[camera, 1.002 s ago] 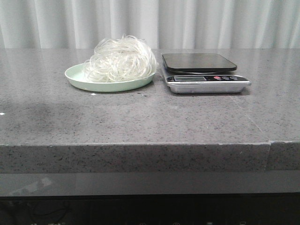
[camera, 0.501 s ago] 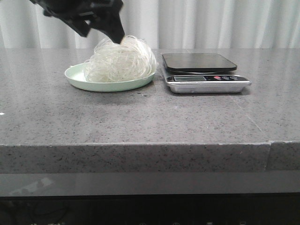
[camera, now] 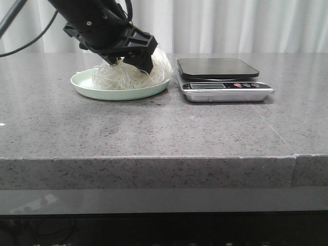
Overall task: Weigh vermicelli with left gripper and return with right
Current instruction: 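Lower the left gripper onto the vermicelli pile and close on it, then lift the vermicelli with the left gripper and place it on the scale pan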
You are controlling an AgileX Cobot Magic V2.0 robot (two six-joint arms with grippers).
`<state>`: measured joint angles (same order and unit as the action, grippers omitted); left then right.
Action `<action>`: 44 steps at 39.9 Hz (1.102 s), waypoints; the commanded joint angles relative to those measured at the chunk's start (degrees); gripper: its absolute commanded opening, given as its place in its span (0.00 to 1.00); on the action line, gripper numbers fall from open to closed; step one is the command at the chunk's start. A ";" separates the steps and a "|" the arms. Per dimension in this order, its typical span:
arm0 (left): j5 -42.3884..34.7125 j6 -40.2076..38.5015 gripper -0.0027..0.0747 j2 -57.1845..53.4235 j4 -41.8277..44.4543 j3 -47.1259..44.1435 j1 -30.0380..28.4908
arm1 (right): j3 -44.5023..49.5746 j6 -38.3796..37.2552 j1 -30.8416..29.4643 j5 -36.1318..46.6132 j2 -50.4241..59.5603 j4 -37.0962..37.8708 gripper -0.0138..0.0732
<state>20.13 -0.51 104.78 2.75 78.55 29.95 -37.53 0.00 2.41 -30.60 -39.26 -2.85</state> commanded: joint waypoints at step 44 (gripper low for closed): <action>2.33 0.02 0.24 -3.82 0.17 26.47 4.80 | -2.04 0.00 0.02 3.54 -0.29 0.28 0.76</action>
<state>31.39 -0.51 104.90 3.17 101.21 33.30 -37.53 0.00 2.41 -30.60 -39.26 -2.85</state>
